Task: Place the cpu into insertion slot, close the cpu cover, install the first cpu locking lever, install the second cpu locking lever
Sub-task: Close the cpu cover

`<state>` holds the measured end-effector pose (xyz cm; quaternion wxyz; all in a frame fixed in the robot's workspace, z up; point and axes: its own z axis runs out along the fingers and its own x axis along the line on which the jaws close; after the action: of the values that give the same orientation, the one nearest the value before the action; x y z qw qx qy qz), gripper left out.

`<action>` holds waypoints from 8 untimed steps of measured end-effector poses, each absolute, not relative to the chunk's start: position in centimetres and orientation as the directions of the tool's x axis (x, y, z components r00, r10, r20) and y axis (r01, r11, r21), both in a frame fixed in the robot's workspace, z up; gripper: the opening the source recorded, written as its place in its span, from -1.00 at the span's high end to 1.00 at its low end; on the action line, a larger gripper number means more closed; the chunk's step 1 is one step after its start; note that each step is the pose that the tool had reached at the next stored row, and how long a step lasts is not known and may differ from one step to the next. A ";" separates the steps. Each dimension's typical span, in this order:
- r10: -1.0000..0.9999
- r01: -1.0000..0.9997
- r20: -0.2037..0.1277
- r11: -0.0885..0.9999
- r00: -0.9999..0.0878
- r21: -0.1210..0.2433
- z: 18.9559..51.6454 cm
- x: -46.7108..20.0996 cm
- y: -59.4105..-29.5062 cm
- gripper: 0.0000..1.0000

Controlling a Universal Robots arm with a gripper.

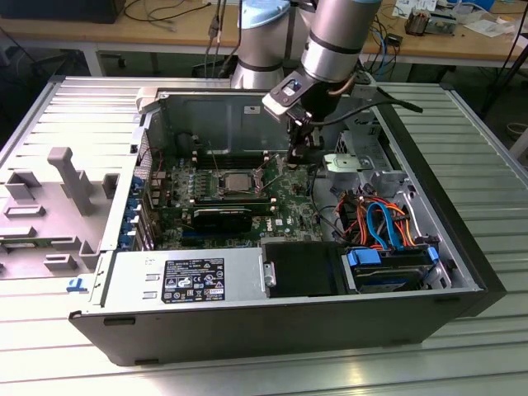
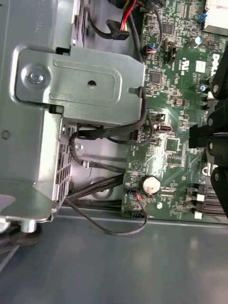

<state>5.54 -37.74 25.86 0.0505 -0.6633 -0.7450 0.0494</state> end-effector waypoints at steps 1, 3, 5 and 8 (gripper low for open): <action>0.993 0.983 0.010 0.115 -0.115 -0.144 25.6 5.7 -37.7 0.79; 0.993 0.983 0.011 0.115 -0.115 -0.145 25.0 5.8 -37.7 0.79; 0.993 0.983 0.011 0.115 -0.115 -0.145 24.9 5.8 -37.7 0.79; 0.993 0.983 0.011 0.115 -0.115 -0.145 24.8 5.5 -37.7 0.79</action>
<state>5.52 -37.74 24.85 0.0523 -0.6632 -0.7448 0.0508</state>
